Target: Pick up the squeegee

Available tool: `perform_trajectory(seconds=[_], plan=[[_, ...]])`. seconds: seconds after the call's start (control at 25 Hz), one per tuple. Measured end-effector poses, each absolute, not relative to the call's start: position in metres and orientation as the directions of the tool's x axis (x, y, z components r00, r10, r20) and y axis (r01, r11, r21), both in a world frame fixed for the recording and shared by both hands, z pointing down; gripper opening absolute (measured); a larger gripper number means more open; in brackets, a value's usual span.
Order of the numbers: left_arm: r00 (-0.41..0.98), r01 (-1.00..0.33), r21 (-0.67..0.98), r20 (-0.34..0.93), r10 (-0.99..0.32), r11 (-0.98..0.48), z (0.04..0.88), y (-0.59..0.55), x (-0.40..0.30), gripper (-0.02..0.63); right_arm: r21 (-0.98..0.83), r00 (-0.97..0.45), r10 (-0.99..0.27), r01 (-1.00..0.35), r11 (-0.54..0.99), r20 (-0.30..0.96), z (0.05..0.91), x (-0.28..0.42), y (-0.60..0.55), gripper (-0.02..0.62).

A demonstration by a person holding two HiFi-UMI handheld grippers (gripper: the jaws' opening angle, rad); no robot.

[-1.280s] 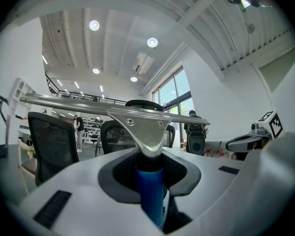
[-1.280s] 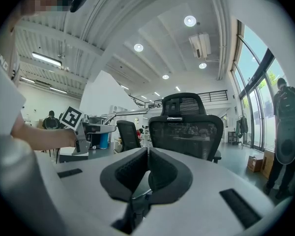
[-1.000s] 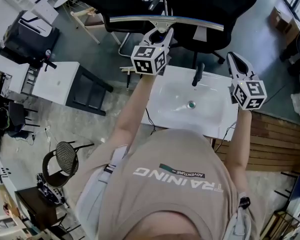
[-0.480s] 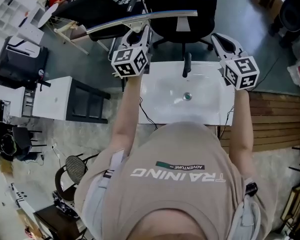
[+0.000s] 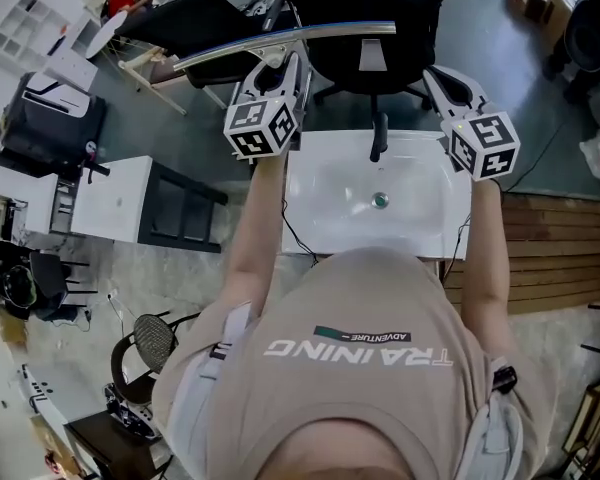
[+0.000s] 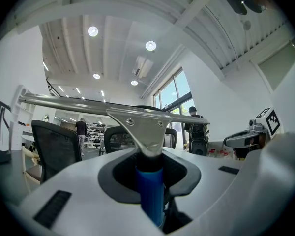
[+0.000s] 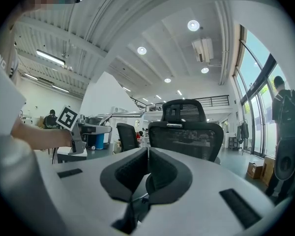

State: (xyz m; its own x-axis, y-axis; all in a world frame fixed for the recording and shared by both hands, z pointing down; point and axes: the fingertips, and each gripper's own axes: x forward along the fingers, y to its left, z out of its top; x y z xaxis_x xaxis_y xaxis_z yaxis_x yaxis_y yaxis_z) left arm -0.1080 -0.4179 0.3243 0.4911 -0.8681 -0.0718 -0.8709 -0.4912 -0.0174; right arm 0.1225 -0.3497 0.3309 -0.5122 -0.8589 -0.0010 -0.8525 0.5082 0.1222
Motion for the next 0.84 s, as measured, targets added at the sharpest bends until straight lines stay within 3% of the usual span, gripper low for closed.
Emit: perform_trajectory(seconds=[0.84], plan=[[0.513, -0.858, -0.01, -0.059, -0.856, -0.514, 0.332, -0.42, -0.085, 0.098, 0.134, -0.509, -0.86, -0.851, 0.507, 0.021, 0.339, 0.137, -0.345, 0.035]])
